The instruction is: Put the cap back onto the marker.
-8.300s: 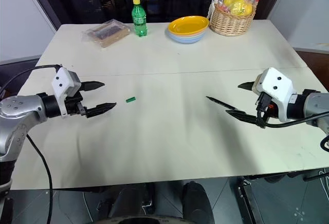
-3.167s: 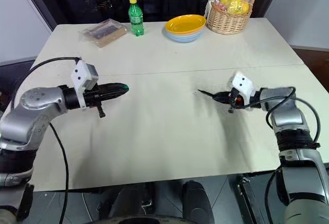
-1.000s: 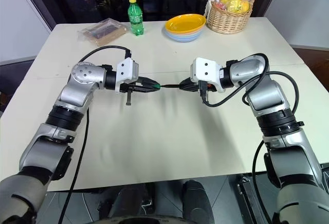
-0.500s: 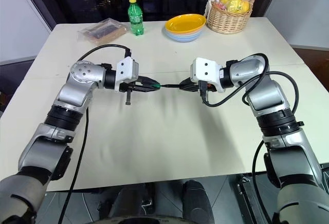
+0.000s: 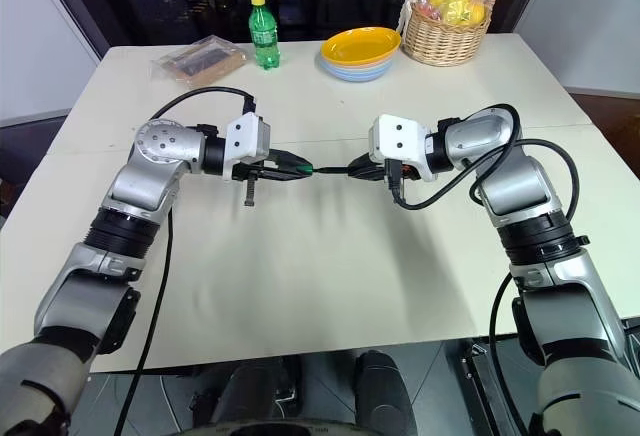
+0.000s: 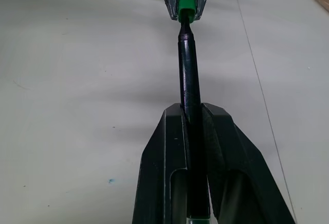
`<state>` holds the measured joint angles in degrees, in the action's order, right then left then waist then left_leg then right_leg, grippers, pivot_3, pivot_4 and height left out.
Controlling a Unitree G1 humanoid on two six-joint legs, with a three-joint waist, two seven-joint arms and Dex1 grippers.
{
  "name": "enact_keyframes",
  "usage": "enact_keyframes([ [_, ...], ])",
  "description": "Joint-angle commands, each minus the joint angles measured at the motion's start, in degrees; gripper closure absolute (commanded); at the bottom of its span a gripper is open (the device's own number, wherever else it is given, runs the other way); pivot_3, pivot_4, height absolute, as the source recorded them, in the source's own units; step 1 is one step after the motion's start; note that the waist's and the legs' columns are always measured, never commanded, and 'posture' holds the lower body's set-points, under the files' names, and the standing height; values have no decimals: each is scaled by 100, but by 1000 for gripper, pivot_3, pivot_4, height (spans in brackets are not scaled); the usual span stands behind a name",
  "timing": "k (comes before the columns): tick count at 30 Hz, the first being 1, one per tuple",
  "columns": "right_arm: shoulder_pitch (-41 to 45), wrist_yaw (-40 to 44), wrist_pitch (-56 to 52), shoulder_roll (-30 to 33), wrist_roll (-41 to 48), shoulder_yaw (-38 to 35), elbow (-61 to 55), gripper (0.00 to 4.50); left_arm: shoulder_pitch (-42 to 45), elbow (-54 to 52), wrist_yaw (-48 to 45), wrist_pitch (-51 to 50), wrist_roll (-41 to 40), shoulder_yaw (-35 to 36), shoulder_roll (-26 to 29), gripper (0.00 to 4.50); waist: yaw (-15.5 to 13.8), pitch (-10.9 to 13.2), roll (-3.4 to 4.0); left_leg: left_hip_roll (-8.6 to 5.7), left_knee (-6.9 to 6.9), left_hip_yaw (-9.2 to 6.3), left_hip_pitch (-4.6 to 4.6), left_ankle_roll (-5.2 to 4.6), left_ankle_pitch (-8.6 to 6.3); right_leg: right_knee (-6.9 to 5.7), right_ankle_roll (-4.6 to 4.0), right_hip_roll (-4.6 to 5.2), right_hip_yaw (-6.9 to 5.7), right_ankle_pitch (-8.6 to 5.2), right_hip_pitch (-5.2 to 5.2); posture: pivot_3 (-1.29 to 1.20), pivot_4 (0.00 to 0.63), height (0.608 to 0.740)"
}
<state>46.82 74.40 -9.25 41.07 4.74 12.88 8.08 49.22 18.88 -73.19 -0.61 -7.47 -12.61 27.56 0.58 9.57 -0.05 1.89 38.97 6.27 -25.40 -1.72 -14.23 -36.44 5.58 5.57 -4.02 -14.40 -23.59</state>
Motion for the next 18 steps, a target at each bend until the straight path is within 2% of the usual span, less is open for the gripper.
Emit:
enact_keyframes([
  [1, 142, 16, -9, -14, 44, -32, -220, 4423, 73, -155, 48, 114, -40, 55, -24, 4500, -1, 0, 0, 0, 0, 0, 0, 0, 0, 0, 0, 0, 0, 0, 0, 0, 150, 740],
  [14, 295, 6, -123, -232, 28, 63, -219, 4423, 37, -211, 60, 122, -25, 18, -104, 4500, -3, 0, 0, 0, 1, 0, 0, 0, 0, -1, 0, 0, 0, 0, 0, 0, 150, 740],
  [18, 354, 84, -289, -327, 79, 102, -283, 4423, 57, -102, 125, 405, 120, -26, -126, 4500, 1, 0, 0, 0, 1, 0, 0, 0, 0, -1, 0, 0, 0, 0, 0, 0, 150, 740],
])
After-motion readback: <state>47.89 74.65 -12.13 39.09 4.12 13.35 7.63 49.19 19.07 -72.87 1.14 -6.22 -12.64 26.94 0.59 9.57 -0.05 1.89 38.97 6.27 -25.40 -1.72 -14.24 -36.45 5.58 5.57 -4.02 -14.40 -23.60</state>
